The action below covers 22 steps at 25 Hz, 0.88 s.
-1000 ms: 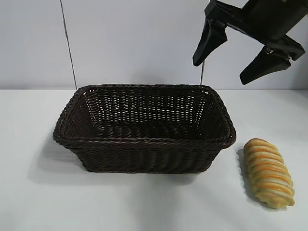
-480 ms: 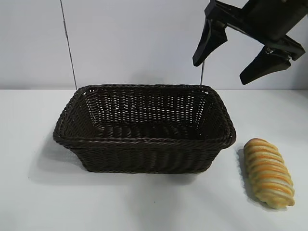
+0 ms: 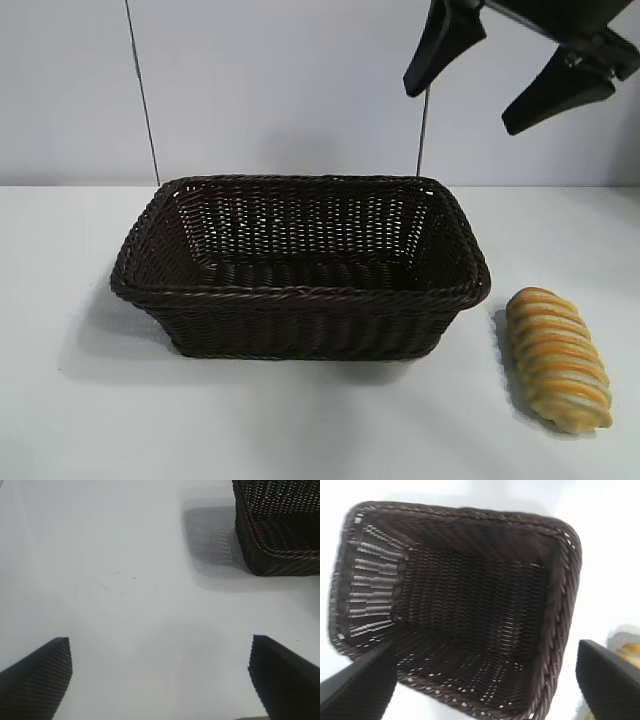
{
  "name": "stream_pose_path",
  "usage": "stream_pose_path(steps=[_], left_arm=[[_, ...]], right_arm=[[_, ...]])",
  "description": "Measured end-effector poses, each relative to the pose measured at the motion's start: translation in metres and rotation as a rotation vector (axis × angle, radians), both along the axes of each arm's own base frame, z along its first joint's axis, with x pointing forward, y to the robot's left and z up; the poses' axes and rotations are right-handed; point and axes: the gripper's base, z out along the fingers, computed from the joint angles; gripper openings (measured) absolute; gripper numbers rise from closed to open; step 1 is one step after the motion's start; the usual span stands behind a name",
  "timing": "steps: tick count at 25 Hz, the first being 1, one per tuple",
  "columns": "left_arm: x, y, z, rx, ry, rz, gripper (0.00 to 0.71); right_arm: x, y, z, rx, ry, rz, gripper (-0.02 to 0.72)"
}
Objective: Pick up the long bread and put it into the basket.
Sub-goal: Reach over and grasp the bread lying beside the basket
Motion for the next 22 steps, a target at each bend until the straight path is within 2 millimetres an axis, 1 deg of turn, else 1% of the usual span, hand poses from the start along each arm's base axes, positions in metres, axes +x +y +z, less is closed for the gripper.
stream_pose_path(steps=[2, 7, 10, 12, 14, 16, 22], left_arm=[[-0.007, -0.001, 0.0, 0.003, -0.04, 0.0, 0.694], [-0.008, -0.001, -0.001, 0.003, -0.041, -0.001, 0.694], [-0.008, -0.001, -0.001, 0.003, -0.041, -0.001, 0.694], [-0.008, -0.001, -0.001, 0.003, -0.041, -0.001, 0.694], [-0.008, -0.001, -0.001, 0.003, -0.041, -0.001, 0.694], [-0.008, -0.001, -0.001, 0.003, -0.041, -0.001, 0.694], [-0.008, -0.001, -0.001, 0.003, -0.041, -0.001, 0.694]], right_arm=[[-0.013, -0.007, 0.01, -0.045, 0.001, -0.027, 0.693], [-0.042, -0.031, 0.035, -0.175, -0.075, -0.142, 0.693], [-0.051, -0.041, 0.043, -0.233, -0.114, -0.203, 0.693], [-0.054, -0.045, 0.041, -0.261, -0.113, -0.221, 0.693], [-0.054, -0.046, 0.03, -0.279, -0.079, -0.22, 0.693], [-0.053, -0.046, 0.012, -0.299, -0.034, -0.216, 0.693], [-0.051, -0.046, -0.057, -0.32, 0.046, -0.228, 0.693]])
